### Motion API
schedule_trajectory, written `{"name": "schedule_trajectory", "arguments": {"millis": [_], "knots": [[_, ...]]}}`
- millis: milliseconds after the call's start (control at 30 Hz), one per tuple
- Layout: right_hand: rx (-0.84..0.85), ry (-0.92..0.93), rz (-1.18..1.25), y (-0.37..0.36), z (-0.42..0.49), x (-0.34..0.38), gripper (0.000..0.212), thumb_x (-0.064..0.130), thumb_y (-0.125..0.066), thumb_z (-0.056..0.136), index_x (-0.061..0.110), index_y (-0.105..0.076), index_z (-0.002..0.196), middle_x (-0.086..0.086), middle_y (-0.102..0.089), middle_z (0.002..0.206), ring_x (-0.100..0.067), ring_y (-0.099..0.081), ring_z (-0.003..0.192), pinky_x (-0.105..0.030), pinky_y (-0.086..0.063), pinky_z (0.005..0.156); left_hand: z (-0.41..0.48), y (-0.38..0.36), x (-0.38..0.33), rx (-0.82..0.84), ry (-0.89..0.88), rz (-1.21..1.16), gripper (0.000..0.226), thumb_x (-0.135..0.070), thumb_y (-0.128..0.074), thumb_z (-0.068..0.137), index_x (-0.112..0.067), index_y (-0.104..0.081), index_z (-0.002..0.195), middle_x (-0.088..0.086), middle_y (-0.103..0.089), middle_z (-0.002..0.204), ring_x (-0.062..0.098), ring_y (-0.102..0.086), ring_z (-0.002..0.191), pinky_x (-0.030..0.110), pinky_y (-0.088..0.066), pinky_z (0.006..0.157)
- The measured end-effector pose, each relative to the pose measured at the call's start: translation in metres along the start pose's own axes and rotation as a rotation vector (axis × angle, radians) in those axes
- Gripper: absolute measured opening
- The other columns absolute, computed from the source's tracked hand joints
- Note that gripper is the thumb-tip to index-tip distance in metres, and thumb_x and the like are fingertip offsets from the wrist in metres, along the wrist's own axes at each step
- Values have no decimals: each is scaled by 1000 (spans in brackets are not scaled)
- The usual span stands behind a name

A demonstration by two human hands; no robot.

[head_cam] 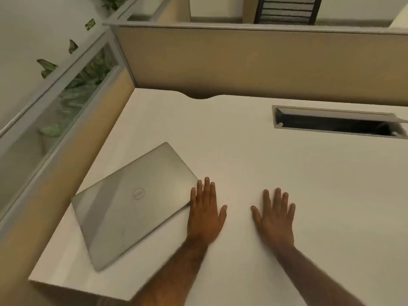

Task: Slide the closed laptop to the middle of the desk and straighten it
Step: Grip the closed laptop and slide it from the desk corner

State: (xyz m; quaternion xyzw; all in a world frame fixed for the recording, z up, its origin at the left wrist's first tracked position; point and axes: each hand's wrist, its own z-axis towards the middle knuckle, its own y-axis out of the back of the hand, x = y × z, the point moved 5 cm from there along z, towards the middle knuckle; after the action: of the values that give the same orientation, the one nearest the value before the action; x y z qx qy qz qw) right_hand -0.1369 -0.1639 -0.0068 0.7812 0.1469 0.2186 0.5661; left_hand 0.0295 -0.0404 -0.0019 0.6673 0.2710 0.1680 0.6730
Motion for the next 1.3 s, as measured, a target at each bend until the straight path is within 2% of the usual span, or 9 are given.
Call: {"name": "schedule_trajectory", "arguments": {"millis": [167, 300, 467, 533, 633, 800, 967, 1133, 1300], "knots": [[11, 83, -11, 0, 11, 35, 73, 57, -27, 106, 19, -14, 167, -18, -3, 176, -39, 2, 163, -57, -2, 129, -4, 13, 64, 6, 142, 28, 77, -57, -25, 99, -7, -18, 158, 13, -6, 168, 35, -9, 156, 53, -17, 124], [25, 180, 13, -8, 15, 76, 75, 61, -24, 104, 21, -17, 166, -15, -6, 176, -37, 1, 163, -57, -2, 130, -17, 23, 115, 53, 191, 21, 81, -64, -12, 98, -10, -20, 158, 10, -11, 168, 33, -15, 155, 52, -20, 124], [58, 296, 61, -11, 20, 136, 81, 68, -18, 99, 21, -22, 165, -10, -15, 175, -34, -8, 163, -52, -8, 130, -42, 35, 162, 63, 218, -7, 79, -67, -2, 96, -21, -11, 160, 3, -3, 169, 26, -4, 157, 49, -12, 126], [70, 337, 85, -10, 21, 157, 78, 65, -25, 100, 20, -24, 164, -11, -20, 173, -34, -14, 162, -51, -15, 130, -54, 39, 183, 39, 264, -17, 75, -66, -2, 97, -26, -9, 160, 1, -3, 170, 26, -3, 157, 49, -12, 126], [105, 383, 103, -7, 25, 182, 73, 58, -41, 102, 15, -30, 160, -12, -33, 166, -35, -28, 155, -49, -29, 124, -68, 46, 216, 12, 366, -11, 70, -64, -8, 98, -30, -5, 159, 2, -2, 169, 30, -4, 157, 51, -8, 126], [111, 377, 119, 3, 30, 210, 70, 52, -51, 99, 12, -35, 155, -10, -51, 145, -35, -47, 133, -46, -44, 105, -91, 59, 266, -25, 707, -53, 77, -66, -17, 95, -26, -5, 160, 19, -4, 167, 40, -7, 154, 54, -12, 125], [172, 304, 173, 6, 38, 230, 74, 51, -65, 92, 12, -39, 149, -14, -52, 131, -38, -47, 124, -45, -45, 95, -106, 62, 284, 12, 875, -207, 86, -69, -28, 92, -22, -1, 159, 26, -6, 165, 41, -14, 152, 51, -20, 123], [210, 193, 249, 8, 51, 240, 68, 50, -78, 81, 11, -51, 129, -13, -52, 125, -36, -46, 126, -41, -41, 86, -100, 75, 291, -19, 948, -286, 86, -59, -45, 93, -12, -14, 157, 25, -43, 143, 40, -45, 129, 50, -46, 102], [217, 145, 280, 7, 64, 249, 70, 51, -84, 73, 9, -54, 120, -7, -45, 111, -37, -47, 126, -38, -41, 83, -88, 80, 302, -27, 1069, -396, 83, -48, -54, 93, -7, -18, 156, 28, -40, 141, 42, -42, 129, 54, -51, 91]]}}
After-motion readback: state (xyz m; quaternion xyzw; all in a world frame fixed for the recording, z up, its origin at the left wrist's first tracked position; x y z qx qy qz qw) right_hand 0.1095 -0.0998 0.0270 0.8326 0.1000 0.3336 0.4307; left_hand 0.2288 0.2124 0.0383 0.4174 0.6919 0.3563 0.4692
